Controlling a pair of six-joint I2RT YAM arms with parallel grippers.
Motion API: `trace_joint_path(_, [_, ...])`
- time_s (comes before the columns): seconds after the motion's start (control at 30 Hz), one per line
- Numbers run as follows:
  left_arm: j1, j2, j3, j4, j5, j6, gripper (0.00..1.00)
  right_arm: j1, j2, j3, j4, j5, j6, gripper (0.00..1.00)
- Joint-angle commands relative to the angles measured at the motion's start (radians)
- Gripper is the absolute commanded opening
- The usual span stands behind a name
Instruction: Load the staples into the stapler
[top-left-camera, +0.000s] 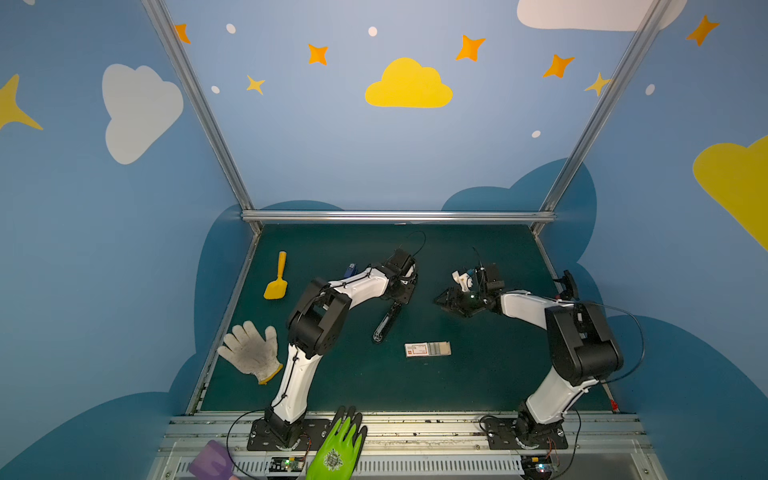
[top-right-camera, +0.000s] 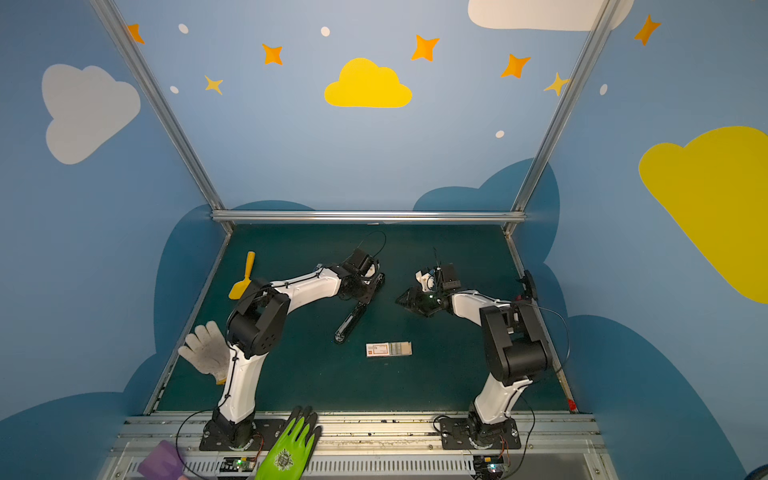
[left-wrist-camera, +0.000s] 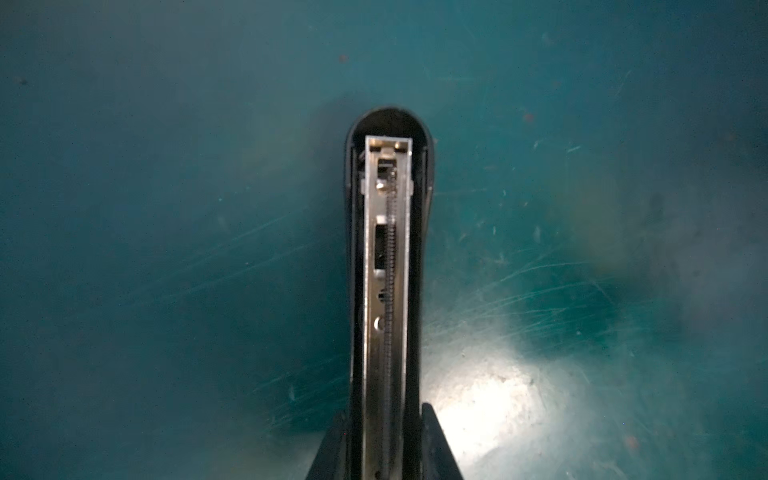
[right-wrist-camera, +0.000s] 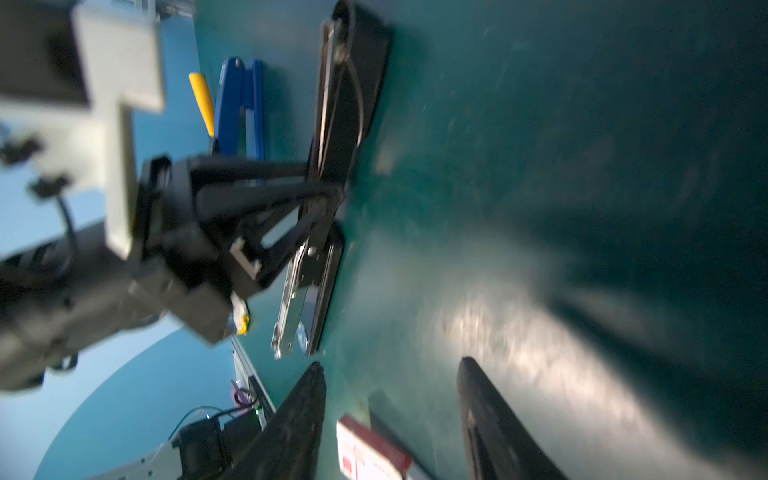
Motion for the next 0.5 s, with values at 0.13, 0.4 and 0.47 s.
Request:
trace_joint_path(0.13, [-0.029,-0.113,-0.147,0.152,-0.011,0.017,0.04,-0.005,0.152,0.092,0.28,-0.117,0.164,0.56])
trace_joint_path(0.4, [-0.042,-0.139,-0.201,0.216,-0.003,0.0,0.04,0.001,0.311,0.17,0.481,-0.171,0.314,0.54])
trace_joint_path(0.47, [-0.049,-0.138,-0.201,0.219,-0.002,-0.003,0.04,0.008,0.346,0.193,0.502,-0.172,0.336,0.53])
